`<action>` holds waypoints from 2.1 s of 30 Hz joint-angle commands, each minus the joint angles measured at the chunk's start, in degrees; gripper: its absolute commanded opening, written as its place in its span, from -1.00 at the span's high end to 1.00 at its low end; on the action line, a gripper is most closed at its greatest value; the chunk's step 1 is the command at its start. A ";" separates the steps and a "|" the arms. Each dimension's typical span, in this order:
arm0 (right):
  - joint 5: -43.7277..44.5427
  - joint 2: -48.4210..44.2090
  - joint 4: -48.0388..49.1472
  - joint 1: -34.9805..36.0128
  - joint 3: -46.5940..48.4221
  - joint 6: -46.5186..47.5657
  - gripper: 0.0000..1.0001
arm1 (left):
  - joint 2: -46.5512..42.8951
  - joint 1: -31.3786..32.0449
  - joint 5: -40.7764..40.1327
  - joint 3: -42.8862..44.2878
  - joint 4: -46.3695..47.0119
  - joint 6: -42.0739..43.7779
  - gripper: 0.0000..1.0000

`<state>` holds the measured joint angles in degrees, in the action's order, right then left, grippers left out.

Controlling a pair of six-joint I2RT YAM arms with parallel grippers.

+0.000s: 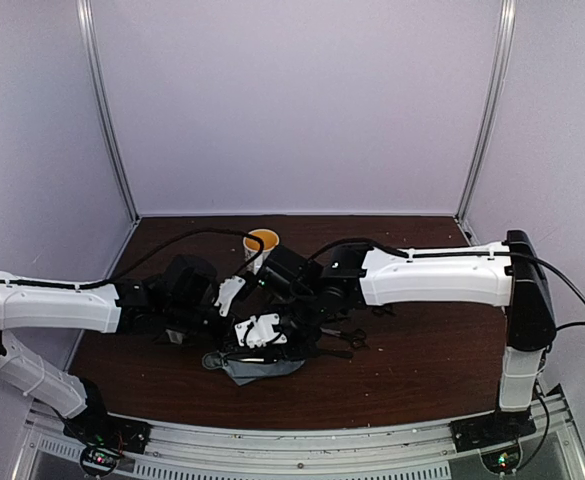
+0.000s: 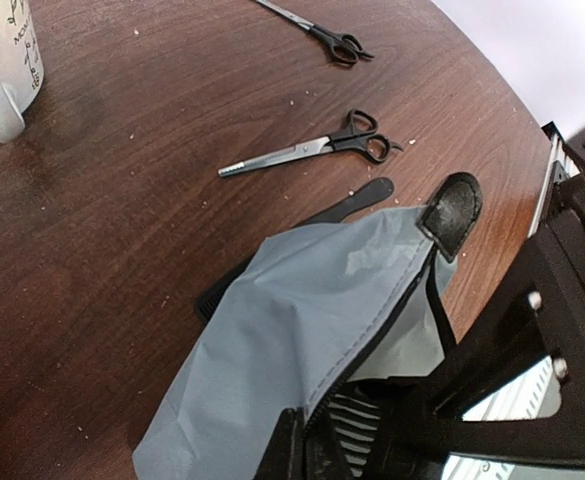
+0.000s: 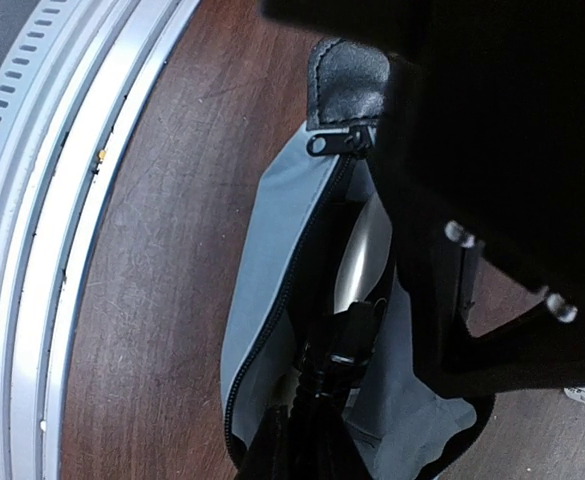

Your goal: Sort the hair-cutting tools

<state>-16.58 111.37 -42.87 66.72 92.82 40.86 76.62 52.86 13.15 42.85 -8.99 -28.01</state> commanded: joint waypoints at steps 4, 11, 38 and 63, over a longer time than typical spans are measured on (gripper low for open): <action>10.43 1.17 0.18 2.15 2.16 -1.40 0.76 | 0.54 -0.52 2.05 0.28 2.93 -0.23 1.00; 8.95 -1.87 -1.14 2.11 1.63 -2.39 0.28 | 0.46 -0.57 1.97 0.30 2.58 0.02 1.00; 5.97 -14.25 -1.07 -29.88 -18.85 -17.62 0.27 | -4.03 -1.14 5.23 -0.20 -1.25 -0.96 1.00; 10.72 5.83 -7.93 -38.34 -4.98 -26.56 0.05 | -0.20 -1.18 3.39 0.04 -1.53 0.12 1.00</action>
<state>-7.86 115.96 -48.51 28.58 86.35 15.49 76.14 52.12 16.32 42.74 -12.03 -28.60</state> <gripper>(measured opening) 0.462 0.016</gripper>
